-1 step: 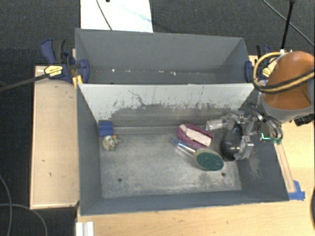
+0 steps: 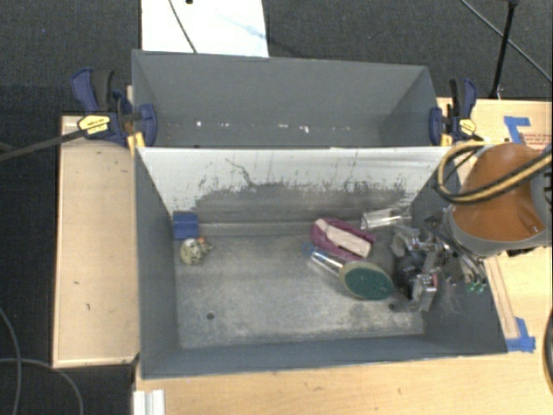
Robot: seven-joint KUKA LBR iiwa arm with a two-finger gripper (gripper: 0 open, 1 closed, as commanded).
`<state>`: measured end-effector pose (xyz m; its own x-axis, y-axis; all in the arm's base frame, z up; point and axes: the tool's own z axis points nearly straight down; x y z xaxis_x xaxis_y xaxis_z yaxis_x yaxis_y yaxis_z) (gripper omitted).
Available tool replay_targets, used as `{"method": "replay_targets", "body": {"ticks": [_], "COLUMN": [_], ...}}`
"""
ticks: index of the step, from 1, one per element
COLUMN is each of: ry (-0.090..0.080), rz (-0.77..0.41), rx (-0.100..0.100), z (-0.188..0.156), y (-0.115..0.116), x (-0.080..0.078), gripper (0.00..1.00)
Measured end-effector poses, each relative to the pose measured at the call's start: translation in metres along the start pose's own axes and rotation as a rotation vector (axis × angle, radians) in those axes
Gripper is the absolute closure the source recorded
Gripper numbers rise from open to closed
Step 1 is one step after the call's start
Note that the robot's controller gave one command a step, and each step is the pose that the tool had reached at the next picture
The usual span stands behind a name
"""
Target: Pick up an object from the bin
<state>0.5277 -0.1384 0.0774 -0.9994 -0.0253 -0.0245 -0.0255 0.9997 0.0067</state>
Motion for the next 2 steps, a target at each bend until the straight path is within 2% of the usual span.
{"method": "replay_targets", "body": {"ticks": [1,2], "ry": [0.000,0.016], "rz": [-0.008,-0.057], "rx": [0.000,0.006], "z": [-0.003,-0.057], "y": [0.001,0.007], "x": [-0.002,0.006], "gripper": [1.00,1.00]}}
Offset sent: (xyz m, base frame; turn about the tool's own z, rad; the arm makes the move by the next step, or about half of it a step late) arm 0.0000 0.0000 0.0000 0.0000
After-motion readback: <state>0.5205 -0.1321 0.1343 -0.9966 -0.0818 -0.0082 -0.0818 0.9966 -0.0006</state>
